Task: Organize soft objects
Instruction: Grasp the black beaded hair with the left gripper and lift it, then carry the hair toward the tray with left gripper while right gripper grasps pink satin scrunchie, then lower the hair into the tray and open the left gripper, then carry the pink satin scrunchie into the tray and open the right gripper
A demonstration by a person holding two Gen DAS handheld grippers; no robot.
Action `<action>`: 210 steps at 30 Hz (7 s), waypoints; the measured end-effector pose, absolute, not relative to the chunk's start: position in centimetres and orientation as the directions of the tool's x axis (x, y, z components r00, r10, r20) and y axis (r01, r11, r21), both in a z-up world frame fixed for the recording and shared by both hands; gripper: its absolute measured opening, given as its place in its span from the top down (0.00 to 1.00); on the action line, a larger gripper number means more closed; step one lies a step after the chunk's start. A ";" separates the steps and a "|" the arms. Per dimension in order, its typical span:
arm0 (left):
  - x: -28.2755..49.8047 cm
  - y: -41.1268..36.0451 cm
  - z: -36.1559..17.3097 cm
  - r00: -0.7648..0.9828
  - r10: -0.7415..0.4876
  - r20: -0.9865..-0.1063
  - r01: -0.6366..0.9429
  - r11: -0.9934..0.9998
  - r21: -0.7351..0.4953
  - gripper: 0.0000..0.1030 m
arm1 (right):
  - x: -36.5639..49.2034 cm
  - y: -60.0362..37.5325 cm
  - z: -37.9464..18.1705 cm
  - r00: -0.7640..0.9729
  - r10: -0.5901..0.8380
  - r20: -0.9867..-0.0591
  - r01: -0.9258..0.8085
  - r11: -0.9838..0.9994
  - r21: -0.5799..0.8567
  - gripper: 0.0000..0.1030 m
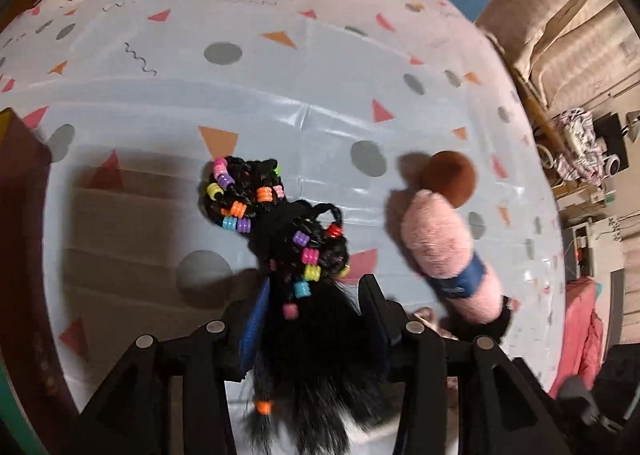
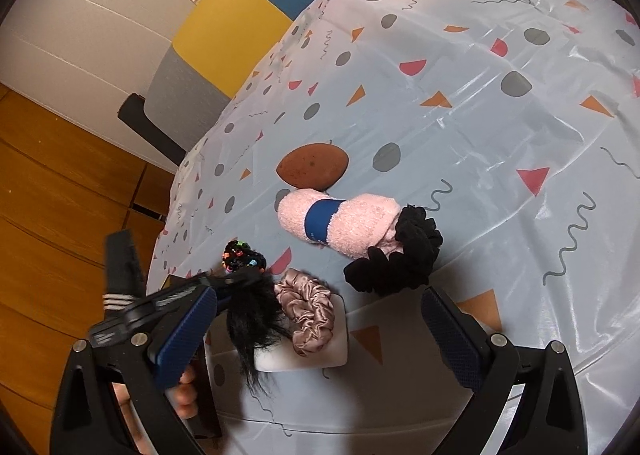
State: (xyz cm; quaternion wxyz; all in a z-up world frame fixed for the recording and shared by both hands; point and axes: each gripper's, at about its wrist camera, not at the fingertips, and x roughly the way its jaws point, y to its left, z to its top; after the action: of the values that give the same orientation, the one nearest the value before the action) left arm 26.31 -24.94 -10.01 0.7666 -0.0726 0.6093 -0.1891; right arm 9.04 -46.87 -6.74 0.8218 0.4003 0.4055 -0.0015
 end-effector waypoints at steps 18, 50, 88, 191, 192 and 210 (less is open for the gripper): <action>21.3 -19.7 -2.3 0.319 -0.584 -0.747 0.364 0.803 -0.472 0.85 | 9.7 -45.4 -7.4 0.624 0.312 -0.716 0.304 0.748 0.590 0.00; 9.4 -15.2 -0.1 0.368 -0.595 -0.714 0.538 0.763 -0.358 0.85 | 11.7 -34.3 -8.9 0.512 0.235 -0.826 -0.111 0.972 0.208 0.63; 9.0 -4.0 2.6 0.534 -0.492 -0.688 0.365 0.868 -0.338 0.85 | 12.0 -34.8 -7.4 0.566 0.210 -0.797 -0.089 0.977 0.195 0.82; 6.2 6.1 -1.8 0.638 -0.167 -0.752 0.065 0.984 -0.164 0.71 | 11.2 -23.2 -1.1 0.564 0.425 -0.709 -0.251 0.905 0.343 0.82; 6.1 6.3 -1.9 0.638 -0.166 -0.752 0.062 0.984 -0.165 0.71 | 11.7 -21.8 -0.9 0.558 0.433 -0.708 -0.270 0.901 0.338 0.82; 6.3 9.4 -2.7 0.630 -0.150 -0.762 0.003 0.982 -0.190 0.71 | 22.6 -9.6 -5.6 0.465 0.220 -0.858 -0.244 0.963 0.114 0.71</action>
State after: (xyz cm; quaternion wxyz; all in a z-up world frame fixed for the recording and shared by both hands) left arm 6.29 9.43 -2.74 0.8986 -0.0856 0.4282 -0.0425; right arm 22.63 -9.60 -5.57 0.8558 -0.0122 0.4991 0.1356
